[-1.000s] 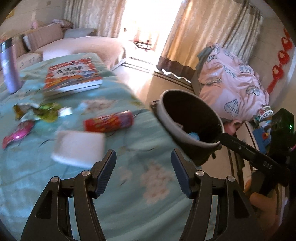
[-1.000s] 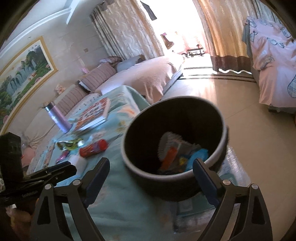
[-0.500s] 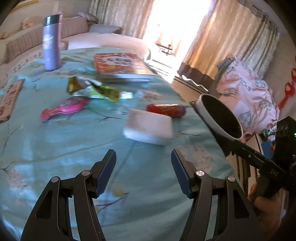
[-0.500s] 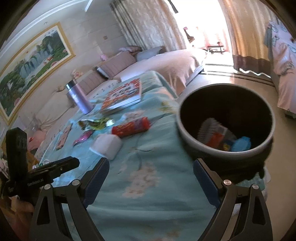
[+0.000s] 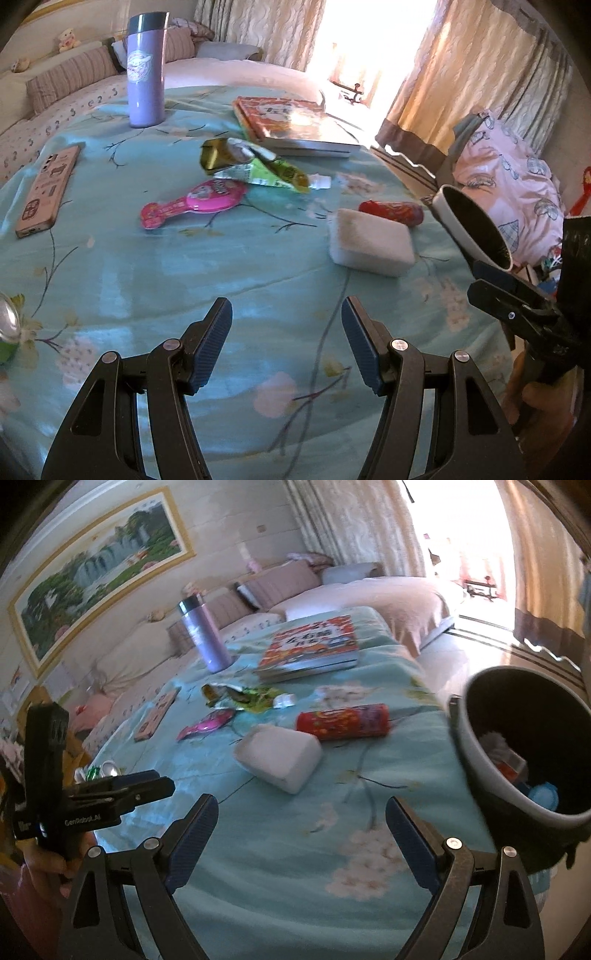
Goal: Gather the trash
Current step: 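Grasp the white foam block with the right gripper while the left grasps the pink hairbrush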
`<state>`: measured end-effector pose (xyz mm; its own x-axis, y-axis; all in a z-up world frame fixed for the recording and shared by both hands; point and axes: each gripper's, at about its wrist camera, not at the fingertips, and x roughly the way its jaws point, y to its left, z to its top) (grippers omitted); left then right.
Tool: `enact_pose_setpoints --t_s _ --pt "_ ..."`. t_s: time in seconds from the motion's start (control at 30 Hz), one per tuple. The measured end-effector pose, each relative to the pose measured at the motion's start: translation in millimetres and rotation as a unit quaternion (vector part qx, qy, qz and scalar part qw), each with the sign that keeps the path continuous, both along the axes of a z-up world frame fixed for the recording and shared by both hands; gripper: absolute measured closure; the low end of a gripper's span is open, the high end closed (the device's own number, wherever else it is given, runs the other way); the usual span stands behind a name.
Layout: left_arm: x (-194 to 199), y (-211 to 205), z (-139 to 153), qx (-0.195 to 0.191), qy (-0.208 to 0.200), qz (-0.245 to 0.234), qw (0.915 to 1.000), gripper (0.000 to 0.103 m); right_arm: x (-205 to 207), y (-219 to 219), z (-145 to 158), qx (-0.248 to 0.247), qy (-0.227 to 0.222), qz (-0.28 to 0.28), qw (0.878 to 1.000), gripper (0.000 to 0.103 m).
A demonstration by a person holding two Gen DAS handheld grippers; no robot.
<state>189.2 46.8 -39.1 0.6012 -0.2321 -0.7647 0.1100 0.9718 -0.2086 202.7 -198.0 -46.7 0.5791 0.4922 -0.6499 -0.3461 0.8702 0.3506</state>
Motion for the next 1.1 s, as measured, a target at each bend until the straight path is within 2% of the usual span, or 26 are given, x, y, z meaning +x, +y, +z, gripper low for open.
enact_pose_setpoints --t_s 0.27,0.63,0.93,0.97,1.0,1.03,1.1 --pt "22.5 22.5 -3.3 0.035 0.003 0.003 0.9994 0.040 17.0 31.0 -1.8 -0.033 -0.011 0.047 0.998 0.010" --pt "86.8 52.2 -11.9 0.101 0.007 -0.011 0.9948 0.039 52.9 71.6 -6.2 -0.089 -0.029 0.130 0.987 0.010" --pt "109.7 36.0 -32.2 0.154 0.021 -0.063 0.9858 0.039 73.7 93.2 -25.8 -0.138 -0.012 0.141 0.980 0.010" --pt "109.9 34.0 -32.5 0.156 0.020 -0.066 0.9854 0.041 74.2 93.1 -27.0 -0.142 -0.011 0.139 0.980 0.011" --pt "109.2 33.2 -31.7 0.153 0.020 -0.069 0.9856 0.050 74.1 92.8 -27.4 -0.144 -0.010 0.136 0.980 0.016" --pt "108.1 32.7 -30.6 0.145 0.022 -0.076 0.9864 0.057 74.1 91.6 -27.3 -0.146 -0.010 0.131 0.980 0.028" --pt "103.7 30.7 -28.6 0.142 0.023 -0.079 0.9864 0.079 73.9 85.5 -25.2 -0.145 -0.008 0.117 0.982 0.032"
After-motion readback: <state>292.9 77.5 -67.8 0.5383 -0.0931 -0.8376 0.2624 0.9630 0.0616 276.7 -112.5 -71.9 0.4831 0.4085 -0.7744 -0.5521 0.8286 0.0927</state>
